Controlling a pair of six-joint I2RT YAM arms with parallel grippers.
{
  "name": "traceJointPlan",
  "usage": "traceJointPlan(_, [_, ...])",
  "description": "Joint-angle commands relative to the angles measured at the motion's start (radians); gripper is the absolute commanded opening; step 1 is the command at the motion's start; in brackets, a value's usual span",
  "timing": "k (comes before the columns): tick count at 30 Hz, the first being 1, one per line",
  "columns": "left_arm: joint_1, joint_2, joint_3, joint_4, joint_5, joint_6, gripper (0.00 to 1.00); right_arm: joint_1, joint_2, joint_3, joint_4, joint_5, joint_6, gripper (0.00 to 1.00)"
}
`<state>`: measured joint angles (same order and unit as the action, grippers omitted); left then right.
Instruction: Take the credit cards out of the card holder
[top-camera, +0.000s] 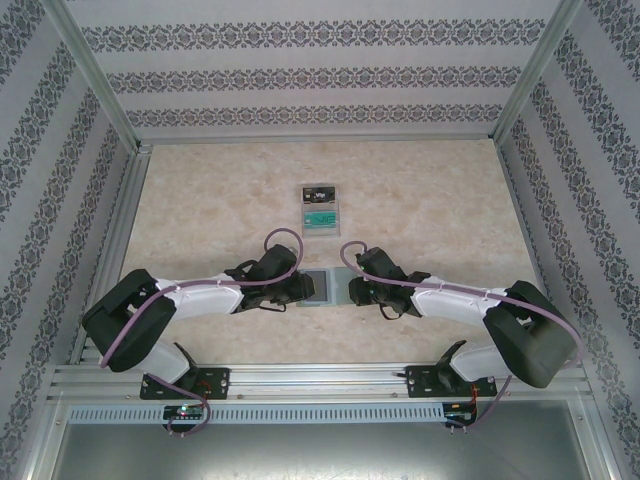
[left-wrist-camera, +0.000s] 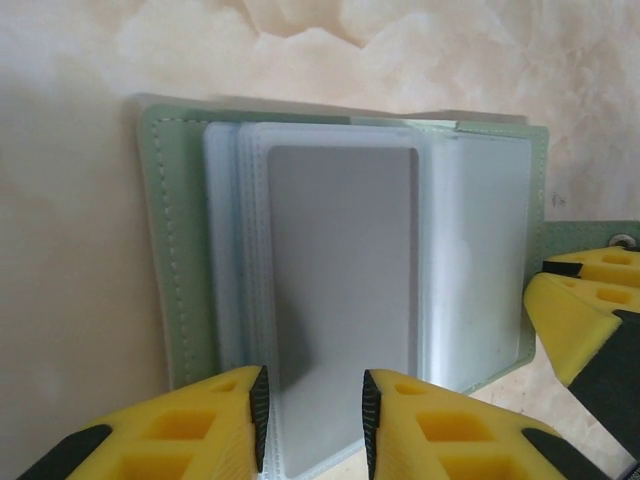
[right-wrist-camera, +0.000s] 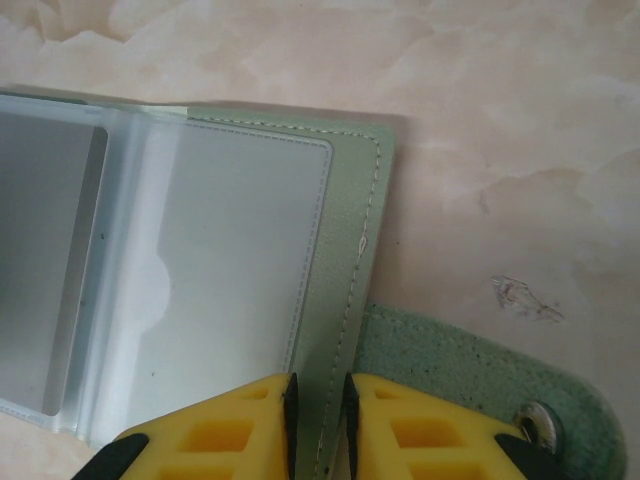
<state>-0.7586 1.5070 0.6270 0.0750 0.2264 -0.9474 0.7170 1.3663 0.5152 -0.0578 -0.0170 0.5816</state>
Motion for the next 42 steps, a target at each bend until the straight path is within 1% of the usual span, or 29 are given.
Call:
traceJointPlan(1, [-0.01, -0.015, 0.02, -0.05, -0.039, 0.009, 0.33, 0.002, -0.004, 0.014, 0.012, -0.005, 0.02, 0.23])
traceJointPlan(11, [-0.01, 0.025, 0.027, -0.012, 0.007, 0.016, 0.33, 0.001, 0.002, 0.016, 0.01, -0.003, 0.018, 0.23])
traceJointPlan(17, [-0.013, 0.019, 0.028, 0.009, 0.028, 0.021, 0.33, 0.003, 0.008, 0.019, 0.01, -0.002, 0.017, 0.23])
traceJointPlan(26, [-0.016, -0.066, 0.046, -0.092, -0.041, 0.061, 0.34, 0.003, 0.013, 0.022, 0.01, -0.001, 0.018, 0.23])
traceJointPlan(35, [-0.016, -0.006, 0.065, -0.071, -0.006, 0.069, 0.34, 0.003, 0.011, 0.021, 0.008, 0.001, 0.018, 0.23])
traceJointPlan(42, [-0.017, 0.017, 0.063, -0.078, -0.012, 0.067, 0.34, 0.002, 0.009, 0.022, 0.008, -0.001, 0.017, 0.23])
